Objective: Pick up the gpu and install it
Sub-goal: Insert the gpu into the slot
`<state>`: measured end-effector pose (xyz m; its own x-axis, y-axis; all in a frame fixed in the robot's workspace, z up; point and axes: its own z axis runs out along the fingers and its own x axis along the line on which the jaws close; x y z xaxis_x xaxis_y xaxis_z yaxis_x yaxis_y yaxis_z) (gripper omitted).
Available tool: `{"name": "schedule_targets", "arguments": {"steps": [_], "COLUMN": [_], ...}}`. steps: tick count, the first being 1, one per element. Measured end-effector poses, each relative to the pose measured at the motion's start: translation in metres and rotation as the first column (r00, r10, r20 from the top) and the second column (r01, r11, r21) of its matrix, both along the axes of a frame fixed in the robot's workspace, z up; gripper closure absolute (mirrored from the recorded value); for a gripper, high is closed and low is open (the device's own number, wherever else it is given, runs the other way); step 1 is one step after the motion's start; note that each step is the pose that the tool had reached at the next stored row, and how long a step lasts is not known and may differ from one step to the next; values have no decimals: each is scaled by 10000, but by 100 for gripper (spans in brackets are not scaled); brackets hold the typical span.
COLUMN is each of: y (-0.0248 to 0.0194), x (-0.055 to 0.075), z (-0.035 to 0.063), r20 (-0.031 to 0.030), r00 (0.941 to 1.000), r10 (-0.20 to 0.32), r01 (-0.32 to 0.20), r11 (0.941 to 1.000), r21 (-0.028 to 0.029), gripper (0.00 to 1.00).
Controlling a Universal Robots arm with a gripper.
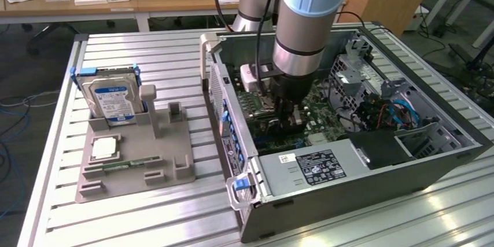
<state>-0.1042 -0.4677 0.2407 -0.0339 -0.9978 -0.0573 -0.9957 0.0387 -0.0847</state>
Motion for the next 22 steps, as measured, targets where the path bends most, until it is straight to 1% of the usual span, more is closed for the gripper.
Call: {"name": "schedule_targets", "arguments": {"steps": [13, 14, 15, 16, 17, 18, 19, 20, 22], "y": [0, 1, 1, 1, 1, 0, 0, 0, 0], "x": [-14, -15, -15, -15, -15, -14, -13, -13, -14], "z": [0, -1, -2, -2, -1, -1, 0, 0, 0], "r20": [-1, -6, -1, 1, 0, 0, 0, -1, -1], "r00": [10000, 10000, 10000, 10000, 10000, 10000, 10000, 10000, 10000], "r10": [-1, -2, -4, -4, -3, -1, 0, -1, -1], "r01": [1, 2, 4, 4, 3, 1, 0, 1, 1], "r11": [10000, 10000, 10000, 10000, 10000, 10000, 10000, 10000, 10000], "r21": [0, 9, 7, 4, 2, 1, 1, 0, 0], "gripper": [73, 73, 72, 67, 67, 60, 60, 54, 54]}}
